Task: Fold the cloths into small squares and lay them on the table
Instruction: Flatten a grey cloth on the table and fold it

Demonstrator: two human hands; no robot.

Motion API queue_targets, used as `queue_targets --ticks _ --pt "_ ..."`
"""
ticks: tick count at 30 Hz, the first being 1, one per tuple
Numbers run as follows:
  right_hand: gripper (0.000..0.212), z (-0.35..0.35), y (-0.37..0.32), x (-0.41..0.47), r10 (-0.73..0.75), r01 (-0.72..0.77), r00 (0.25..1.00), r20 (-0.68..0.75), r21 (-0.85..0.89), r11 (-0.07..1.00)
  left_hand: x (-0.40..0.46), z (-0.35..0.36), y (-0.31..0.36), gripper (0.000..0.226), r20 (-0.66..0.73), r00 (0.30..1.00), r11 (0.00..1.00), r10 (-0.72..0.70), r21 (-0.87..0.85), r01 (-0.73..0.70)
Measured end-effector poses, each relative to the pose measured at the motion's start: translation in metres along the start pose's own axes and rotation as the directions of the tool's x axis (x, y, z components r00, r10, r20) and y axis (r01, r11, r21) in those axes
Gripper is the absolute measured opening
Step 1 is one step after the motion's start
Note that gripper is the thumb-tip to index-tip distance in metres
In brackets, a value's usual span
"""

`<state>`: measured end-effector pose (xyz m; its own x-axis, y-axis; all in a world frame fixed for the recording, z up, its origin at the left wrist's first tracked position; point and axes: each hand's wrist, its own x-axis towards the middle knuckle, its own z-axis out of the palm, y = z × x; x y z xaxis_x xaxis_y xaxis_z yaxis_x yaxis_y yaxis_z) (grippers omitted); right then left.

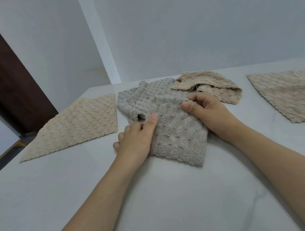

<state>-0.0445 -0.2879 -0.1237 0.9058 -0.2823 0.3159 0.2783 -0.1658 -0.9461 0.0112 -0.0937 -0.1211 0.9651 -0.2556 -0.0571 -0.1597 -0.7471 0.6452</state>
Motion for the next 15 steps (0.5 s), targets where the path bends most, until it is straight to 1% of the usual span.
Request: queue_targets --ticks 1,2,3,4,5,6,7,8,9,10,11,12,13,15 --pt "0.020 0.003 0.000 0.001 0.003 -0.003 1.000 0.003 0.070 0.998 0.001 0.001 -0.001 0.074 0.044 0.999 0.994 0.029 -0.110 -0.024" --pt "0.016 0.009 0.000 0.001 0.009 -0.011 1.000 0.012 0.122 0.992 0.004 0.001 -0.003 0.075 0.046 0.997 0.967 0.055 -0.252 -0.042" --pt "0.014 0.014 0.003 0.002 0.015 -0.016 1.000 0.008 0.139 0.990 0.009 0.002 -0.008 0.074 0.010 0.997 0.935 0.074 -0.347 -0.066" --pt "0.015 0.019 0.002 0.001 0.023 -0.023 1.000 -0.001 0.140 0.990 0.011 0.002 -0.011 0.065 -0.042 0.994 0.908 0.103 -0.404 -0.111" --pt "0.022 0.022 0.004 0.002 0.028 -0.025 0.999 -0.036 0.085 0.996 0.009 0.002 -0.013 0.051 -0.102 0.985 0.892 0.140 -0.418 -0.170" --pt "0.030 0.024 0.004 0.003 0.055 -0.052 0.996 -0.064 0.042 0.998 0.009 0.002 -0.015 0.037 -0.163 0.970 0.888 0.178 -0.398 -0.230" --pt "0.036 0.023 0.009 0.005 0.097 -0.094 0.990 -0.103 0.038 0.995 0.009 0.002 -0.015 0.030 -0.217 0.953 0.890 0.210 -0.360 -0.278" --pt "0.037 0.021 0.011 0.006 0.167 -0.156 0.978 -0.127 0.095 0.983 0.006 0.002 -0.014 0.026 -0.262 0.936 0.893 0.234 -0.323 -0.313" --pt "0.033 0.021 0.015 0.008 0.221 -0.200 0.965 -0.140 0.150 0.968 0.006 0.003 -0.013 0.024 -0.294 0.924 0.896 0.245 -0.294 -0.332" --pt "0.025 0.021 0.016 0.008 0.248 -0.230 0.955 -0.159 0.125 0.965 0.006 0.004 -0.012 0.023 -0.319 0.916 0.900 0.245 -0.277 -0.337" --pt "0.017 0.021 0.022 0.010 0.218 -0.225 0.954 -0.203 -0.010 0.974 0.007 0.005 -0.010 0.024 -0.329 0.913 0.912 0.241 -0.245 -0.329" --pt "0.010 0.022 0.024 0.010 0.189 -0.230 0.951 -0.245 -0.154 0.961 0.006 0.006 -0.009 0.026 -0.331 0.912 0.927 0.242 -0.198 -0.318" --pt "0.008 0.023 0.024 0.009 0.157 -0.228 0.945 -0.286 -0.233 0.945 0.006 0.007 -0.007 0.028 -0.325 0.915 0.943 0.241 -0.144 -0.299" --pt "0.010 0.028 0.017 0.004 0.148 -0.248 0.929 -0.338 -0.277 0.928 -0.001 0.008 -0.004 0.032 -0.310 0.922 0.965 0.231 -0.050 -0.258"
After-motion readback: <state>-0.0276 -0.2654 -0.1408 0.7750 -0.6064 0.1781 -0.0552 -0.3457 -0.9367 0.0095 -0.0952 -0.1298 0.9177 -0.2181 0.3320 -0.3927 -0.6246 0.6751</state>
